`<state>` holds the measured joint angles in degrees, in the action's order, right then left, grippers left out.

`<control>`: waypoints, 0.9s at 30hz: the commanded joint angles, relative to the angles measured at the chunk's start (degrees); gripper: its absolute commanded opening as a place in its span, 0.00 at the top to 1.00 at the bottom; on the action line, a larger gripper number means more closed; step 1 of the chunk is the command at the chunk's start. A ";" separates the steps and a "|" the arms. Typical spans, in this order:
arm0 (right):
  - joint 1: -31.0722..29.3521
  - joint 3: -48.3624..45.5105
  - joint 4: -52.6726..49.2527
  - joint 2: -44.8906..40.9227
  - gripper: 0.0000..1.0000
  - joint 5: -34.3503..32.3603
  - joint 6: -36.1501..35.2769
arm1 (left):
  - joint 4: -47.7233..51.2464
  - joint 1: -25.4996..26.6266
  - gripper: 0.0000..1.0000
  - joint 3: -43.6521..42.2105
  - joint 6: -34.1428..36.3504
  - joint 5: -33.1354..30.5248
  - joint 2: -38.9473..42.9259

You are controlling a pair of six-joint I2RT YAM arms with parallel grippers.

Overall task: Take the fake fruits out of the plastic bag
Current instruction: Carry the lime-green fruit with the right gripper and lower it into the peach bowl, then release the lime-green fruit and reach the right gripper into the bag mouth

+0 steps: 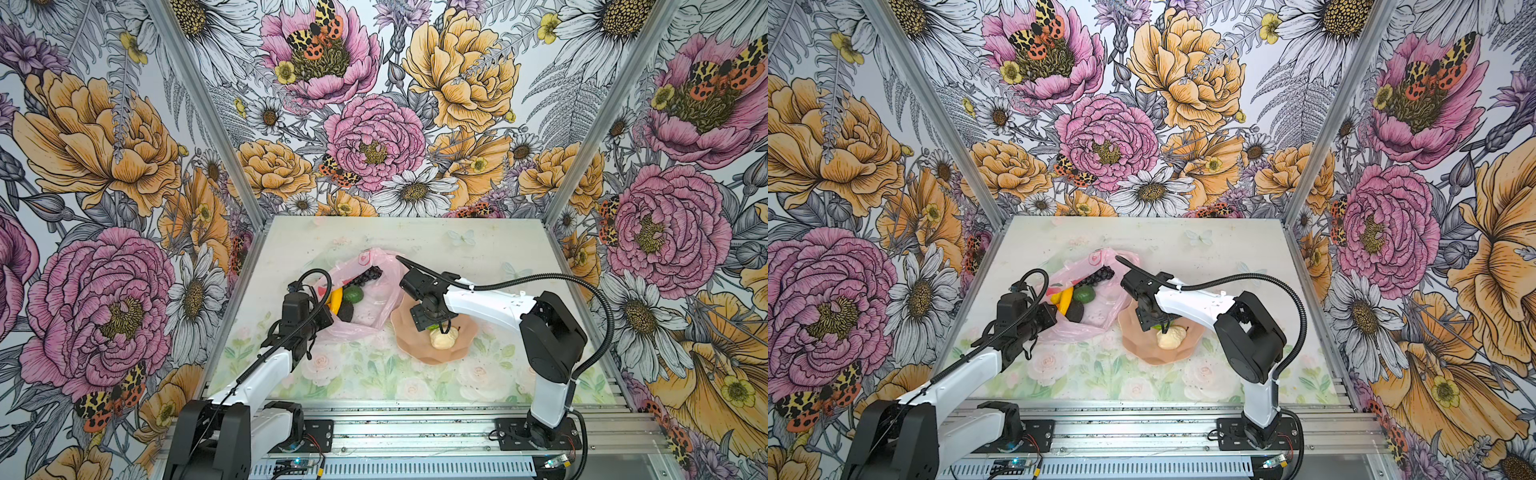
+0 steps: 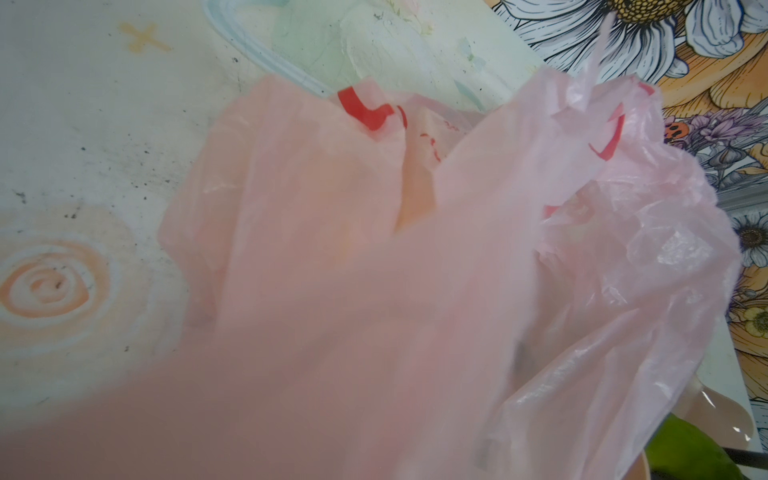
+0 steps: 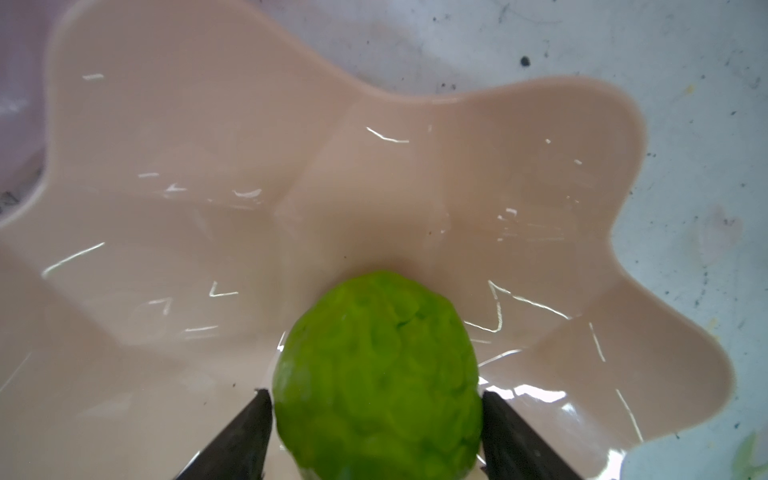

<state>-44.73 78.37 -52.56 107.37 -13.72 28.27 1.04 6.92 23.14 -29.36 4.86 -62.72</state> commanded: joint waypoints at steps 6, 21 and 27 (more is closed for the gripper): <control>-0.39 -0.84 0.69 -1.91 0.08 -1.59 0.38 | -0.42 0.39 0.83 0.66 1.49 -1.26 0.65; -3.63 0.28 0.74 -9.34 0.04 -1.74 1.02 | -0.38 0.51 0.83 0.61 1.42 -1.20 0.65; -8.88 9.30 4.47 -7.03 0.11 -1.59 2.65 | -0.39 0.66 0.83 0.77 0.91 -0.31 -0.05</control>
<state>-51.55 82.54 -52.29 100.60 -14.63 29.63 1.04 6.96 23.14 -29.39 4.86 -62.72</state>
